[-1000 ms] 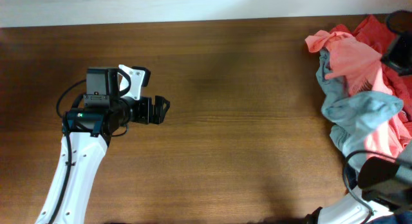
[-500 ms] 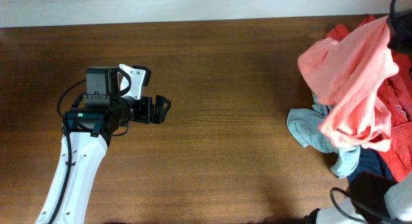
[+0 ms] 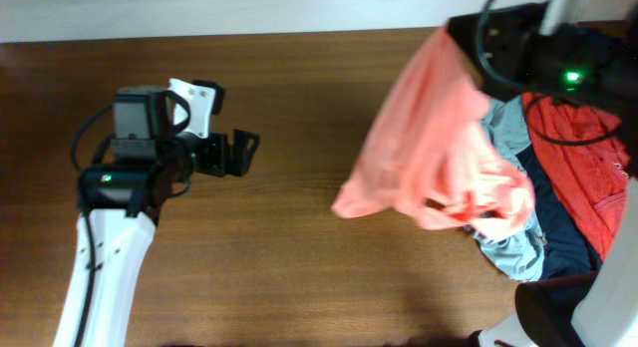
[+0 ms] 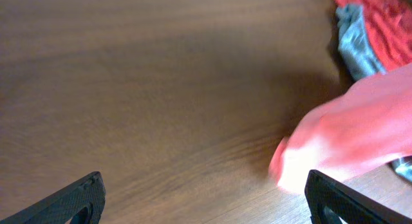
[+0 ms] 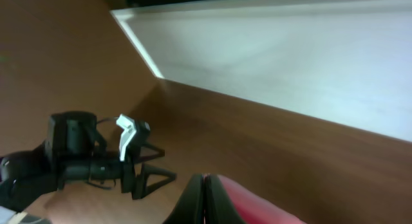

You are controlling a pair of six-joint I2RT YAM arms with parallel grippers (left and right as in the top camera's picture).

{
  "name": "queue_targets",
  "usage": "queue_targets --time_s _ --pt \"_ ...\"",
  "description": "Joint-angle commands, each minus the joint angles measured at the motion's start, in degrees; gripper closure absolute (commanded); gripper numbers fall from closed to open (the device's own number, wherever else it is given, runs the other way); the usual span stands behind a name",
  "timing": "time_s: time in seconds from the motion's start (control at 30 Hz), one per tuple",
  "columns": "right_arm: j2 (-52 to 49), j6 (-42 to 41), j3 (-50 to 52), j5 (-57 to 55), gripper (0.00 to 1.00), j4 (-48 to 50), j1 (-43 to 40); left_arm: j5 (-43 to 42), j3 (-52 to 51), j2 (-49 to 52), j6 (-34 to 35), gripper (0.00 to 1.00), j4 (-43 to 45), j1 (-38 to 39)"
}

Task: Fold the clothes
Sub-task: 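Lift the pink shirt with the right gripper and pull it leftward, then grasp the hanging pink shirt with the left gripper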

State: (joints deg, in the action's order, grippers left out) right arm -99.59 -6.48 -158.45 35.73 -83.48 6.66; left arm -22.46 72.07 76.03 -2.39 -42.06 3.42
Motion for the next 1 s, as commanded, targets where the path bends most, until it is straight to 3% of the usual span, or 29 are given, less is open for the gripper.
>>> queue_targets --time_s 0.0,0.13,0.43,0.67,0.8,0.97 --pt "-0.1 -5.1 -0.7 -6.7 0.96 4.1 6.5 -0.7 3.7 -6.1 0.2 0.01 -0.7 -3.1" --pt "-1.2 -6.0 -0.7 -13.7 0.96 5.5 10.6 -0.7 3.8 -11.1 0.2 0.01 -1.7 -4.9" --pt "-8.2 -7.6 3.6 -12.9 0.96 4.9 13.3 -0.8 3.8 -14.1 0.2 0.01 -5.4 -5.0" --pt "-12.2 -8.3 3.7 -11.8 0.96 4.9 14.7 -12.3 3.8 -11.6 -4.2 0.02 -7.8 -3.7" --pt "-12.2 -8.7 3.7 -11.8 0.96 4.9 14.8 -13.0 3.8 -7.9 -5.3 0.02 -7.6 0.2" --pt "-12.2 -8.9 3.7 -11.8 0.96 4.1 14.8 -12.1 3.8 0.2 -7.6 0.03 -5.3 10.6"
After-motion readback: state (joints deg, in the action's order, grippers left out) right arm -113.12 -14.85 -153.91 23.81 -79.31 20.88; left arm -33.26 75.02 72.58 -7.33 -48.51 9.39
